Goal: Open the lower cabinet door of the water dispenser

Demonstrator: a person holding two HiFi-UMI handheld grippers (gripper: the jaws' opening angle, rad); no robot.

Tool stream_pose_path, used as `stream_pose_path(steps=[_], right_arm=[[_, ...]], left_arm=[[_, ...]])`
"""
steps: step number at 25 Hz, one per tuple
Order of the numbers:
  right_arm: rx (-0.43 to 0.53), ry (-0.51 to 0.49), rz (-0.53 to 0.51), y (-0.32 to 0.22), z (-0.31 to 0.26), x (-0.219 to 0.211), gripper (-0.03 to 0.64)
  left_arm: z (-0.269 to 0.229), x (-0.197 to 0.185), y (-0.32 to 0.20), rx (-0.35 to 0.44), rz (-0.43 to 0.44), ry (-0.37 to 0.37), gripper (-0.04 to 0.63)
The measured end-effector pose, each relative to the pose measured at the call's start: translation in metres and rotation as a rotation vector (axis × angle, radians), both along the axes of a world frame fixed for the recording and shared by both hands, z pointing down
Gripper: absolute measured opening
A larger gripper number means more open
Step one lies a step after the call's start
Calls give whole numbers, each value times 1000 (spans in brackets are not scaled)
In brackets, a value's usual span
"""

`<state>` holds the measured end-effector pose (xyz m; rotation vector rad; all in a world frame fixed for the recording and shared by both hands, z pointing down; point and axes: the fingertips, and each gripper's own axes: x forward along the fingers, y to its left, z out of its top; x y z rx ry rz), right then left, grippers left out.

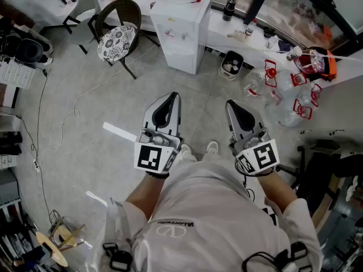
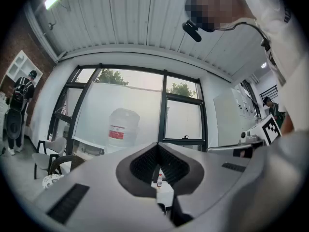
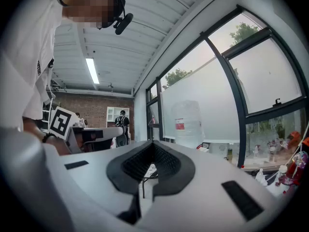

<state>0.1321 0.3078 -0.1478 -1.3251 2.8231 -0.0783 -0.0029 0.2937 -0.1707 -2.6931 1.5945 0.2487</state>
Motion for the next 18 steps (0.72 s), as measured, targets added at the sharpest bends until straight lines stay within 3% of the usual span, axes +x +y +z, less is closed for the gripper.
stream_pose_path(steps=[10,18], right_arm=[[12,1,-2,-4,9,-31,15],[15,-13,3,-37,12,-23,15]], left_arm=[[8,-23,0,-6,30,-8,3],[22,-21,-27,-38,25,-4,3]])
